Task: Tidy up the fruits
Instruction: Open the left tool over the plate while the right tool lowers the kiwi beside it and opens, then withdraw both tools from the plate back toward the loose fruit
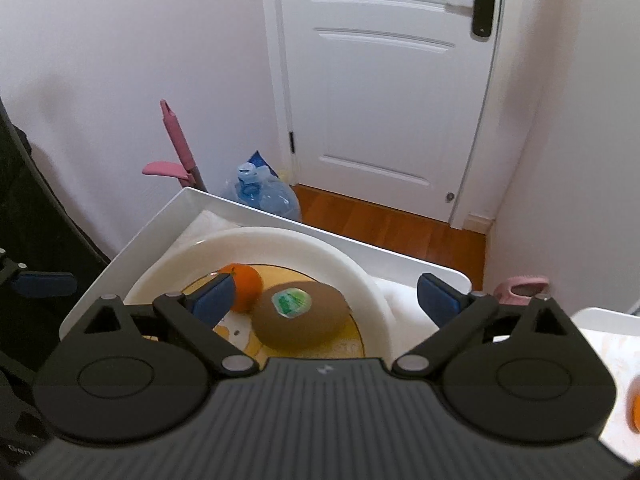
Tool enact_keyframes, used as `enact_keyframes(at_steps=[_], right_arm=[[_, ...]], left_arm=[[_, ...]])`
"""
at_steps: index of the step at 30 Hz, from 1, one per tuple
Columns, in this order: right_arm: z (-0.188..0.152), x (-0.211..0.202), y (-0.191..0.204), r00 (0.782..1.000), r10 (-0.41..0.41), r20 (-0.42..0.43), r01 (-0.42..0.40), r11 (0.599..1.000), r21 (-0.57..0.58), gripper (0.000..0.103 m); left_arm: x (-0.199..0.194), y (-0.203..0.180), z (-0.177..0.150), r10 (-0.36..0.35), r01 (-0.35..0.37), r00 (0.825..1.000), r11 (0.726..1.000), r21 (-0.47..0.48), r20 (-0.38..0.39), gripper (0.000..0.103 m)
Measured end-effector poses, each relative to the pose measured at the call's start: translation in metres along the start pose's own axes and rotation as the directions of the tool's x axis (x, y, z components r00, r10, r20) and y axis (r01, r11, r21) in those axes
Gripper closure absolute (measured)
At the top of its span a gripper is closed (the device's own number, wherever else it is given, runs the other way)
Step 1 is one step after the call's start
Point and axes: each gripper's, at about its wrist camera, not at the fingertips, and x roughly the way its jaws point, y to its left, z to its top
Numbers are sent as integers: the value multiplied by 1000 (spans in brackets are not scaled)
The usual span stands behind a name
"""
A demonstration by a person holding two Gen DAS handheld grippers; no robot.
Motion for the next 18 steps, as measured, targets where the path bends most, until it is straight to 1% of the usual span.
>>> enact_keyframes(at_steps=[4, 8, 13, 18], right_arm=[[0, -14, -1, 1000, -3, 0, 3, 1000, 30, 0], [-3, -36, -1, 1000, -11, 2, 11, 999, 46, 0], [-7, -71, -3, 999, -40, 2, 40, 997, 64, 0], [-19, -110, -13, 998, -64, 16, 62, 992, 112, 0]], left_arm=[[-5, -2, 2, -3, 3, 1000, 1000, 0, 12, 1], [-14, -4, 3, -5, 5, 1000, 1000, 1, 28, 1], [-28, -6, 6, -23, 24, 999, 1000, -20, 49, 1], [-50, -14, 9, -16, 18, 996, 1000, -16, 88, 1]])
